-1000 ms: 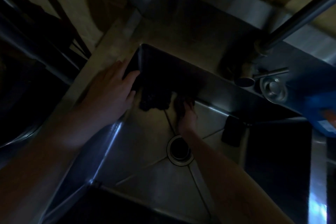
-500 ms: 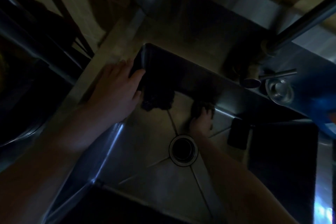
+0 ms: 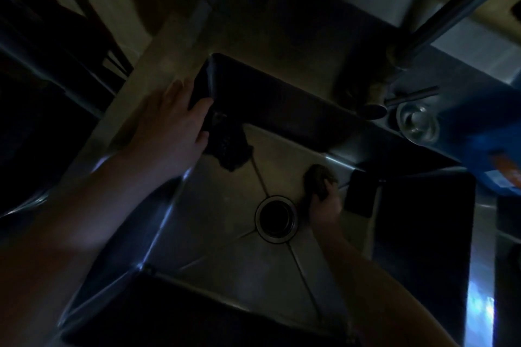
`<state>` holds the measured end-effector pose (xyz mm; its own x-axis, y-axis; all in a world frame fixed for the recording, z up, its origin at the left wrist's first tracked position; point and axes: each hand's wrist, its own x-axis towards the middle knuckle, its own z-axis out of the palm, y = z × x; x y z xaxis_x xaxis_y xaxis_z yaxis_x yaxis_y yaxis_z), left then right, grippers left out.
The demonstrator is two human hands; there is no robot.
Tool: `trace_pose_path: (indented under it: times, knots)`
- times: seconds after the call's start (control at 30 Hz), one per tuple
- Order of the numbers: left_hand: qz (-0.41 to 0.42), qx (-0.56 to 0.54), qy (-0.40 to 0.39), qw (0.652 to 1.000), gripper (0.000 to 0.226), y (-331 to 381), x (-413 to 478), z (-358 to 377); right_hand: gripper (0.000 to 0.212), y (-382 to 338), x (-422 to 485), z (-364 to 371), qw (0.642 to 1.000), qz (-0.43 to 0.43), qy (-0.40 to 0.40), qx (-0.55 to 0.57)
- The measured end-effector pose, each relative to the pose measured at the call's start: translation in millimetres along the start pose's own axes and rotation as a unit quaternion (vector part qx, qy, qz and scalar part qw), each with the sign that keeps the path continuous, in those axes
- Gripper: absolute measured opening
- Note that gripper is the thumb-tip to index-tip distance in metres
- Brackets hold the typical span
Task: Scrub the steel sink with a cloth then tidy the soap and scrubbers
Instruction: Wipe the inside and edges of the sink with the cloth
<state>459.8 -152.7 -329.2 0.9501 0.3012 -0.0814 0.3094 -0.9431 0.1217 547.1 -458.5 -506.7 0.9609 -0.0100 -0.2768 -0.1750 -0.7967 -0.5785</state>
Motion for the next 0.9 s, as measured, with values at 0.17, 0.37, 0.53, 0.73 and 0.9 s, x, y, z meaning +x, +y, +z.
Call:
trace_pose_path:
  times: [0.17,0.37,0.53,0.73,0.9]
  knots:
    - [0.004,0.003,0.007,1.0,0.057,-2.8,-23.7,1.2,0.05,-41.9,-4.5,27.6,0.996,0.008,-0.043,-0.083]
    - [-0.008,-0.017,0.016,1.0,0.052,-9.1,-50.1,-4.6,0.051,-54.9,-63.3,67.0,0.905,-0.234,-0.276,-0.226]
    - [0.009,-0.017,0.025,0.999,0.05,-15.3,-64.2,-6.4,0.058,-58.5,-89.5,92.5,0.817,-0.315,-0.378,-0.301]
    - [-0.002,-0.014,0.012,1.0,0.053,-18.5,-83.6,-3.4,0.056,-66.4,-78.1,88.7,0.906,-0.246,-0.315,-0.139]
    - [-0.042,-0.046,0.005,0.998,0.051,-16.8,-101.2,-10.8,0.055,-73.8,-81.1,82.4,0.971,-0.089,-0.193,-0.105]
